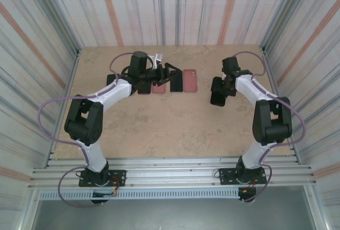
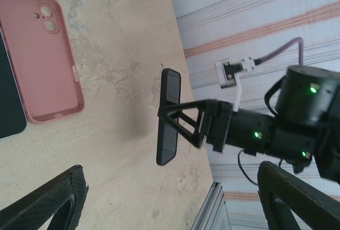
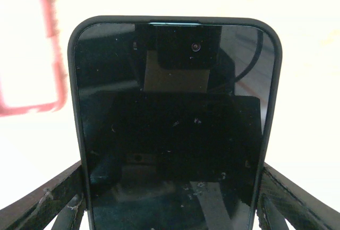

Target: Take the phone out of the phone case

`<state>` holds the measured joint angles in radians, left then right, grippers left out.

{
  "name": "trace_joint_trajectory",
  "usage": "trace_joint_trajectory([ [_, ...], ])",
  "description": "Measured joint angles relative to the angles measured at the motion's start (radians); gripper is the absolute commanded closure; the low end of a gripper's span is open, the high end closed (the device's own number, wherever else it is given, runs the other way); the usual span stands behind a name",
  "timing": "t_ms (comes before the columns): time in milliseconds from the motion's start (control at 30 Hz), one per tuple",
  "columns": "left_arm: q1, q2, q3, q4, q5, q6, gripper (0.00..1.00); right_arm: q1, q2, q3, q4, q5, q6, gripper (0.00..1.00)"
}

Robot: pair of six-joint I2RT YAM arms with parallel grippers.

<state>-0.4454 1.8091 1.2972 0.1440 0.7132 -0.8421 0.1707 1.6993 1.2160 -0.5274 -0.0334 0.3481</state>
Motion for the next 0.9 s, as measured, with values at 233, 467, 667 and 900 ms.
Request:
trace_joint_trajectory([
  [233, -0.041, 0.043, 0.025, 0.007, -0.007, 0.004, 0.19, 0.066, -0.134, -0.154, 0.178, -0.112, -0.047, 0.4],
  [467, -0.094, 0.098, 0.103, -0.004, -0.029, 0.028, 0.25, 0.121, -0.214, -0.227, 0.292, -0.202, -0.069, 0.41],
  [667, -0.135, 0.128, 0.189, -0.066, -0.054, 0.087, 0.33, 0.145, -0.252, -0.238, 0.329, -0.241, -0.072, 0.43],
  [900, -0.163, 0.155, 0.253, -0.154, -0.083, 0.168, 0.46, 0.147, -0.275, -0.239, 0.343, -0.261, -0.072, 0.44],
])
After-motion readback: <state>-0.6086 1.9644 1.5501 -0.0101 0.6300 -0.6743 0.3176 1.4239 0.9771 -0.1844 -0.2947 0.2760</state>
